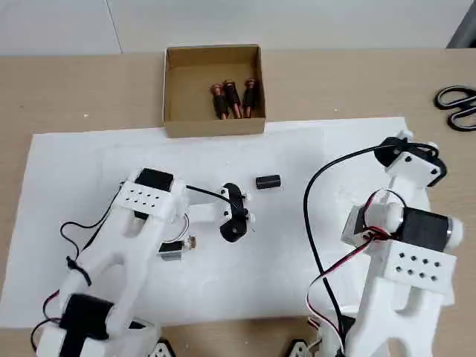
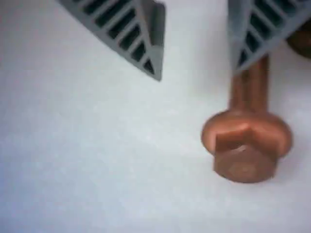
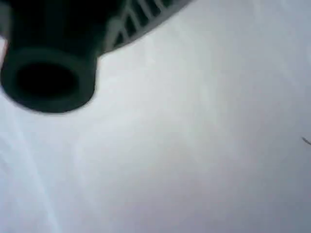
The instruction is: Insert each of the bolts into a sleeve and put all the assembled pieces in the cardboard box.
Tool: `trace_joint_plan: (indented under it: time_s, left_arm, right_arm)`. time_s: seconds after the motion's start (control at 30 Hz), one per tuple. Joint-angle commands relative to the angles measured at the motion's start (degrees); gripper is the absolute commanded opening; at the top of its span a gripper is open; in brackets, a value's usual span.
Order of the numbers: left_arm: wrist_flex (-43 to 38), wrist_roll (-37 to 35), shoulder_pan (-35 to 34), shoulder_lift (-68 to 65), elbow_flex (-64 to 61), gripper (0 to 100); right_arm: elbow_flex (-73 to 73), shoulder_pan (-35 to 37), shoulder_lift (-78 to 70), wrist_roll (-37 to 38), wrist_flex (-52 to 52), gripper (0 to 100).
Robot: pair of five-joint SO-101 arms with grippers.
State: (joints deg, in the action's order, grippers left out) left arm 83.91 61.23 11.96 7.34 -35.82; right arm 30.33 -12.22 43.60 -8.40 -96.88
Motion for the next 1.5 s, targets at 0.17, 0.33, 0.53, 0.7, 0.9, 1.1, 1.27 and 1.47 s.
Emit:
trace_joint_plan:
  time_s: [0.17,0.33,0.53,0.7,0.9,1.1,1.27,1.47]
  left_arm:
    - [-2.3,0.4,-0.6,-12.7,5.1,7]
    - [-1.3,0.4,-0.8,-13.5,7.7,5]
    - [1.1,0.4,-1.0,-13.5,11.0,4]
    - [5.2,0.4,-0.5,-13.5,14.3,1]
    - [7.9,0.4,-0.5,-13.5,17.5,1]
    - [7.8,0.4,-0.5,-13.7,17.5,1]
    - [7.5,0.4,-0.5,-14.1,17.1,1]
    - [3.5,0.4,-0.5,-14.1,15.1,1]
  right_arm:
    - [0.0,-0.4,1.5,0.2,0.9,0.3]
    - [0.0,-0.4,1.5,0.2,0.9,0.3]
    - [0.0,-0.4,1.5,0.2,1.0,0.3]
    - [0.0,-0.4,1.5,0.2,1.0,0.3]
    - [0.0,-0.4,1.1,0.1,1.0,0.3]
    - [0.0,-0.4,1.4,0.1,1.0,0.3]
    - [0.0,-0.4,1.4,0.1,1.0,0.3]
    - [0.0,-0.4,1.4,0.1,1.0,0.3]
